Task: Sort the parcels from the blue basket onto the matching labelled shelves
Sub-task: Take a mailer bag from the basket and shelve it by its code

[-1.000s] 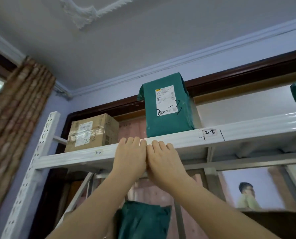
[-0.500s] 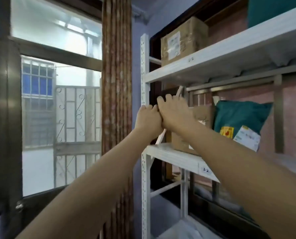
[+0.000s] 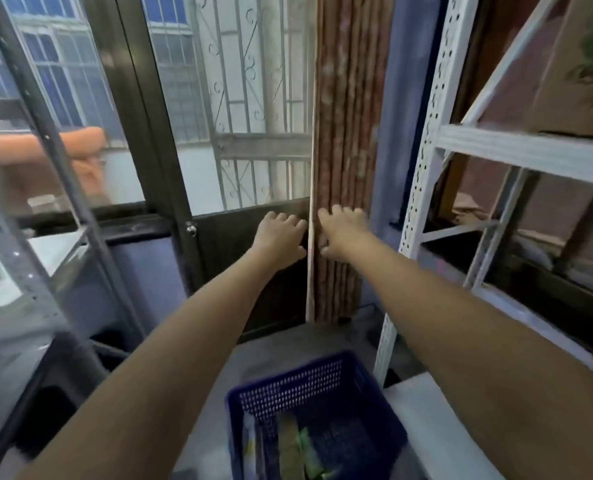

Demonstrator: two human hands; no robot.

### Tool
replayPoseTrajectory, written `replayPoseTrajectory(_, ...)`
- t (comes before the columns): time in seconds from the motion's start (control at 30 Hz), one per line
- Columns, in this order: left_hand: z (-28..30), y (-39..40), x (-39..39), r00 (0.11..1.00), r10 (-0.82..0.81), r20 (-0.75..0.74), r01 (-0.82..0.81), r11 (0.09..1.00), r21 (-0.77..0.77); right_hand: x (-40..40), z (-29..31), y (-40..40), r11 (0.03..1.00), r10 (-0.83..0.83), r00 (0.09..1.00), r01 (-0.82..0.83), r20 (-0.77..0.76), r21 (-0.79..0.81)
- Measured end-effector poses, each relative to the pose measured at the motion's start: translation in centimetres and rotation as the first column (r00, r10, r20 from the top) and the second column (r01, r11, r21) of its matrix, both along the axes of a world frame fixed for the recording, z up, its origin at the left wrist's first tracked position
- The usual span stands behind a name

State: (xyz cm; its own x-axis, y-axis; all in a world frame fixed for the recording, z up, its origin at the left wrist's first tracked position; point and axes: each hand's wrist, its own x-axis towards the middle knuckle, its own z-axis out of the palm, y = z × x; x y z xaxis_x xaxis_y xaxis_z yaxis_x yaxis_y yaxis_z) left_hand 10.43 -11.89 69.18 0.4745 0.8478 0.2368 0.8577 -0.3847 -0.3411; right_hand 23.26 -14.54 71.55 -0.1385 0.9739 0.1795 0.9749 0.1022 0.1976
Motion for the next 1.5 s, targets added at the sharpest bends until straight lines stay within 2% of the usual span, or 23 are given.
replayPoseTrajectory(0.2,-11.0,1.6,-3.0,0.998,0.063,-0.018,-0.066,0.975,-0.213,-3.3,-11.0,2.5,0.979,0.025,0.999,-0.033,-0.039,-0.202)
replayPoseTrajectory(0.43,-21.7,3.5,-4.0,0.987,0.156,-0.044,-0.160,0.893,-0.421,-2.0,-20.5,6.2,0.914,0.016,0.999,-0.036,-0.051,-0.404)
replayPoseTrajectory(0.67,-28.9,6.2,-4.3,0.947,0.307,-0.095,-0.302,0.747,-0.593,0.4,-28.1,11.1,0.817,0.031,0.998,-0.061,-0.063,-0.573)
replayPoseTrajectory(0.93,-36.5,7.3,-3.8,0.911,0.391,-0.132,-0.352,0.568,-0.743,2.4,-37.6,14.2,0.624,-0.014,0.999,-0.020,-0.037,-0.781)
replayPoseTrajectory(1.07,-41.3,7.2,-4.4,0.889,0.432,-0.153,-0.361,0.455,-0.814,1.7,-43.0,14.5,0.526,-0.045,0.996,-0.037,-0.072,-0.850)
replayPoseTrajectory(1.3,-53.3,6.0,-5.3,0.856,0.481,-0.188,-0.336,0.242,-0.910,1.2,-56.3,14.3,0.363,-0.289,0.952,0.010,-0.103,-0.932)
replayPoseTrajectory(1.4,-58.3,5.4,-5.7,0.852,0.483,-0.203,-0.337,0.208,-0.918,1.9,-62.1,14.2,0.320,-0.405,0.909,0.036,-0.102,-0.947)
replayPoseTrajectory(1.5,-64.1,5.1,-5.8,0.820,0.529,-0.218,-0.335,0.136,-0.932,2.8,-68.1,13.8,0.257,-0.514,0.853,0.056,-0.088,-0.965)
